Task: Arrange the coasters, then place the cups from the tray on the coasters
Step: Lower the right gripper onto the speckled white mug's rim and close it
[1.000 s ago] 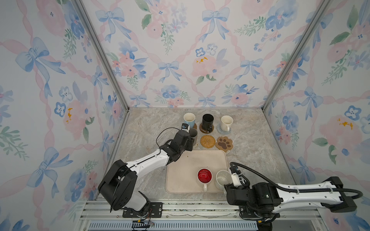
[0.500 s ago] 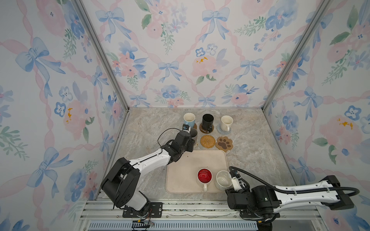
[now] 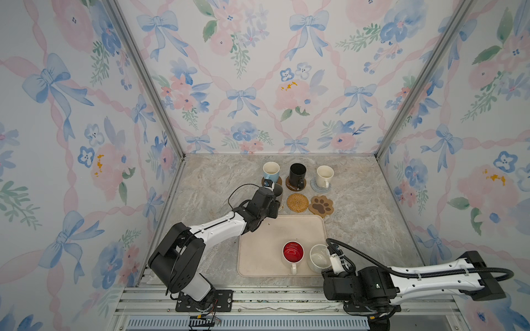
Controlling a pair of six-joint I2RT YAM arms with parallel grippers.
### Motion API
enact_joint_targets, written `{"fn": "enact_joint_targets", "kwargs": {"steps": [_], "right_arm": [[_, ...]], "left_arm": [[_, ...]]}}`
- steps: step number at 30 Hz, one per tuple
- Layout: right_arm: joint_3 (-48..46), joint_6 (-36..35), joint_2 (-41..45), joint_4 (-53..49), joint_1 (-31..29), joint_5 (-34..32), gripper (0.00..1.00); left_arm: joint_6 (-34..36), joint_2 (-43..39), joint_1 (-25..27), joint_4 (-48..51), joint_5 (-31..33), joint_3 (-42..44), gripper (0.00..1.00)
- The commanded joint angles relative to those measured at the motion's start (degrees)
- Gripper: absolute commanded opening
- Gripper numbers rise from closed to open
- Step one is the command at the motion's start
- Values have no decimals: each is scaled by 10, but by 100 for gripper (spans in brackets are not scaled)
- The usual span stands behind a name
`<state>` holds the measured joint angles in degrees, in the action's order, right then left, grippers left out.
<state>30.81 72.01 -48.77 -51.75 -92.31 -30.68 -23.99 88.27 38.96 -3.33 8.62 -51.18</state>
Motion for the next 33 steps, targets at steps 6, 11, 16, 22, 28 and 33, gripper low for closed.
{"fn": "enact_joint_targets", "kwargs": {"steps": [6,11,16,22,28,33], "right_arm": [[-11,-6,-10,17,21,-5,50],[-12,-6,-27,26,28,6,48],[-13,-7,-38,31,33,8,46],[-15,-15,-42,40,42,8,28],[-4,-32,-55,41,55,4,0],[37,-66,-76,22,73,-18,0]], "left_arm": [[9,13,-5,-6,-11,-13,51],[9,17,-5,-5,-13,-15,51],[10,20,-5,-3,-13,-14,51],[10,23,-7,-3,-14,-15,51],[10,27,-8,-3,-17,-15,52],[10,30,-9,-3,-19,-17,51]]}}
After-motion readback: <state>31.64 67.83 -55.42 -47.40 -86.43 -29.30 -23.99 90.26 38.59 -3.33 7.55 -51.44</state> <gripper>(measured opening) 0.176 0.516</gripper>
